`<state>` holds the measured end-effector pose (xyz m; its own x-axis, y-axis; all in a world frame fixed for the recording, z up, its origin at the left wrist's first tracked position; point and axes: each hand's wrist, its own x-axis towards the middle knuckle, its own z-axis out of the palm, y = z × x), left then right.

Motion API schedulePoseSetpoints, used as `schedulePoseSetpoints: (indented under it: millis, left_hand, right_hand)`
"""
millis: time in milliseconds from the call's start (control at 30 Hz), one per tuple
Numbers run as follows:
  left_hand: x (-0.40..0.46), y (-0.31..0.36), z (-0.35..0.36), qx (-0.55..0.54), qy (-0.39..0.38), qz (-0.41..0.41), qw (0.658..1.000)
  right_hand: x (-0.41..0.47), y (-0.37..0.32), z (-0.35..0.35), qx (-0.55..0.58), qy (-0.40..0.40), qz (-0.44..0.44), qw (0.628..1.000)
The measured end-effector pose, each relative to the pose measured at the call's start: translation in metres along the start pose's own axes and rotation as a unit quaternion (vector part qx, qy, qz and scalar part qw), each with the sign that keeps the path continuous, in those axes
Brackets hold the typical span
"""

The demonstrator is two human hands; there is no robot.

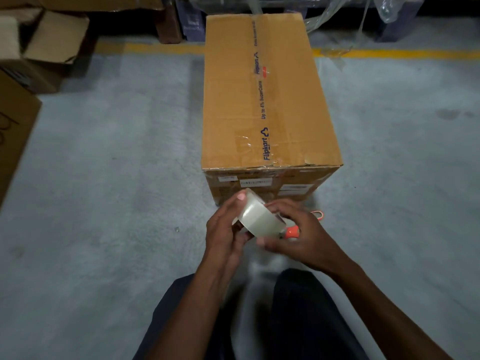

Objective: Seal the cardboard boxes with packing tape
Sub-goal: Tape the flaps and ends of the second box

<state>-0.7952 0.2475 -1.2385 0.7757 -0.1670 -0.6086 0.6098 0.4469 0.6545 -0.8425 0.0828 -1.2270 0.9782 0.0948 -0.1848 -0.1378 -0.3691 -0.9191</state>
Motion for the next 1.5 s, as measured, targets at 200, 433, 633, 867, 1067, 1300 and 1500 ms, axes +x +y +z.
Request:
schedulePoseSetpoints:
  millis: [200, 433, 633, 867, 1067, 1300, 1500]
  left_hand:
    - [-0.006, 0.028, 0.015, 0.069, 0.061, 0.121, 0.988]
    - [0.009, 0.074, -0.002, 0.214, 0.079, 0.248, 0.941]
    - [0.037, 0.103, -0.013, 0.242, 0.116, 0.245, 0.932]
    - [0.044, 0.100, -0.023, 0.207, 0.158, 0.209, 0.943]
    - [0.052, 0.104, -0.035, 0.169, 0.225, 0.190, 0.940]
    - [0.059, 0.080, -0.039, 0.165, 0.223, 0.149, 0.949]
    - [0.066, 0.084, -0.041, 0.142, 0.223, 0.139, 0.954]
  right_hand:
    - [0.020, -0.016, -0.012, -0.236, 0.114, -0.117, 0.958]
    - [0.072, -0.063, -0.049, -0.242, 0.031, -0.197, 0.950]
    - [0.109, -0.086, -0.058, -0.261, -0.026, -0.223, 0.939]
    - [0.124, -0.091, -0.081, -0.373, -0.060, -0.213, 0.901]
    - [0.113, -0.096, -0.102, -0.387, -0.052, -0.198, 0.899]
    - [0.094, -0.074, -0.130, -0.408, -0.022, -0.150, 0.900]
    - [0.087, -0.078, -0.124, -0.409, -0.003, -0.157, 0.899]
